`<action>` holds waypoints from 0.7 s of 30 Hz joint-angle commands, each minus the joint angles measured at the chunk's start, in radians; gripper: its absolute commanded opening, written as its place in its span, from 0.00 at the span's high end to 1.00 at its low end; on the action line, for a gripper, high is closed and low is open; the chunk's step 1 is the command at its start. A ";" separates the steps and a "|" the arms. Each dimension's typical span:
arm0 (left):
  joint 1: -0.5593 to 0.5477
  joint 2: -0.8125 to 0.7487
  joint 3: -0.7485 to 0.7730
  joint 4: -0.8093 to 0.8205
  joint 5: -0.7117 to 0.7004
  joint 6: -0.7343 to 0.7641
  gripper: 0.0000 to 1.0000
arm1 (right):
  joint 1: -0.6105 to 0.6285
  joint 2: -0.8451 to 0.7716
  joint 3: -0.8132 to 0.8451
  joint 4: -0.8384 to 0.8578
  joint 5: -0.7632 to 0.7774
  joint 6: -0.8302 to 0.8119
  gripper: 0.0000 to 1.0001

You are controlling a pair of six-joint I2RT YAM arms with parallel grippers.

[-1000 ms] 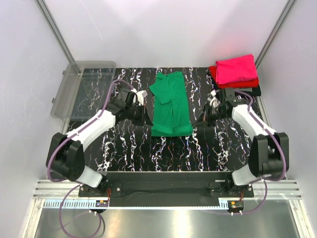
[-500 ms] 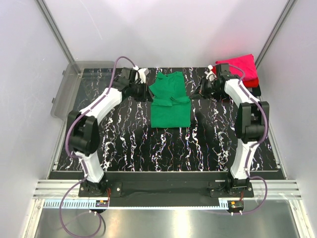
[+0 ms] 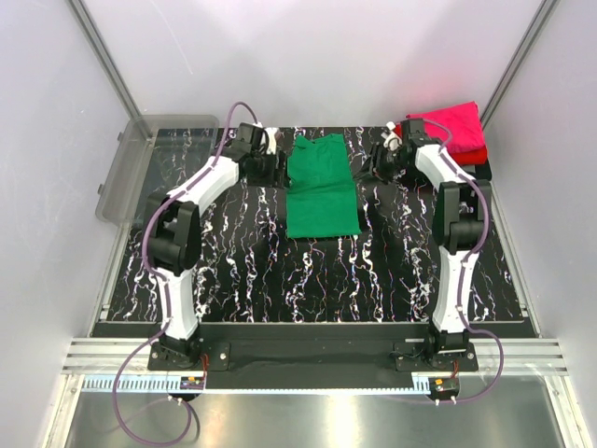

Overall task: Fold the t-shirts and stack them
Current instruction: Fold the tshirt

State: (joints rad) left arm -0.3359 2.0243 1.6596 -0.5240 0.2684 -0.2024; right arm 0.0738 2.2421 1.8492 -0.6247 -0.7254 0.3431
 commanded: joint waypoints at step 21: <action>-0.064 -0.118 -0.388 0.075 0.347 -0.204 0.33 | -0.020 -0.170 -0.387 -0.168 -0.029 -0.141 0.56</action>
State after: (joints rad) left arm -0.4057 1.8961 1.2076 -0.4969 0.5850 -0.3920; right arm 0.0391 2.0457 1.4158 -0.8078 -0.7277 0.1997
